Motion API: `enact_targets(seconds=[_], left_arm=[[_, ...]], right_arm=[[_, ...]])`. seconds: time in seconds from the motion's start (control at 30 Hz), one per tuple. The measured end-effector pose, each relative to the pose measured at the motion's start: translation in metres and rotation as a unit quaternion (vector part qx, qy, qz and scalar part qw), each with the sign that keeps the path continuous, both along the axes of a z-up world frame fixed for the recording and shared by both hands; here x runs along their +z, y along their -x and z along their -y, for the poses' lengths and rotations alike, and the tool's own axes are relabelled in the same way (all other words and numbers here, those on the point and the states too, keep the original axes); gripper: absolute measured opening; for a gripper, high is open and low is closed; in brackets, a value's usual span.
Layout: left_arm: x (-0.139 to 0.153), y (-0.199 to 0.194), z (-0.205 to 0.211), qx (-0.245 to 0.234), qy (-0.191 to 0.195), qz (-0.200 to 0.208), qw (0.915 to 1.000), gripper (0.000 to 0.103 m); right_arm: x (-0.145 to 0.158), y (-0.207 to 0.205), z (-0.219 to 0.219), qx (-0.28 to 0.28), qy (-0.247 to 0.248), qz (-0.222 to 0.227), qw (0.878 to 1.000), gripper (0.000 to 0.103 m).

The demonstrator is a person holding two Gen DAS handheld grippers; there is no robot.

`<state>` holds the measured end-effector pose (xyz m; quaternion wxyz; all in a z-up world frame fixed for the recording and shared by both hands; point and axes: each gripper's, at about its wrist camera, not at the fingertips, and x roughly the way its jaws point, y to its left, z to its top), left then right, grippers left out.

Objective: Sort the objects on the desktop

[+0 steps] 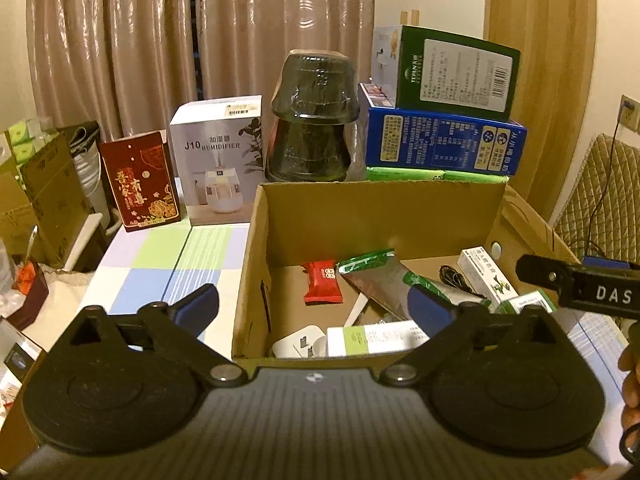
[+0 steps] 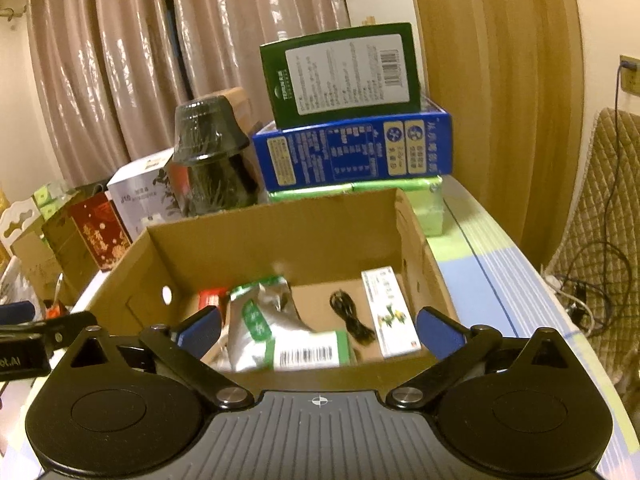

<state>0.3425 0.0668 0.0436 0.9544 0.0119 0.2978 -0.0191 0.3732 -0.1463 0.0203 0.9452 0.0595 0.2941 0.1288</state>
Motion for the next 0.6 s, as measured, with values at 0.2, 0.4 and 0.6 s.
enact_targets(seconds=[0.2, 0.4, 0.6], left_arm=[[0.004, 0.029, 0.004, -0.002, -0.002, 0.008, 1.0, 0.102], [0.01, 0.058, 0.004, 0.003, 0.008, 0.013, 0.9999, 0.102], [0.017, 0.084, 0.0, 0.018, 0.024, 0.026, 0.9992, 0.102]], right_arm=[[0.004, 0.024, 0.006, 0.004, 0.0, -0.004, 1.0, 0.101], [0.013, 0.044, 0.009, 0.0, -0.013, 0.002, 1.0, 0.101], [0.022, 0.075, 0.014, -0.002, -0.019, 0.018, 1.0, 0.101]])
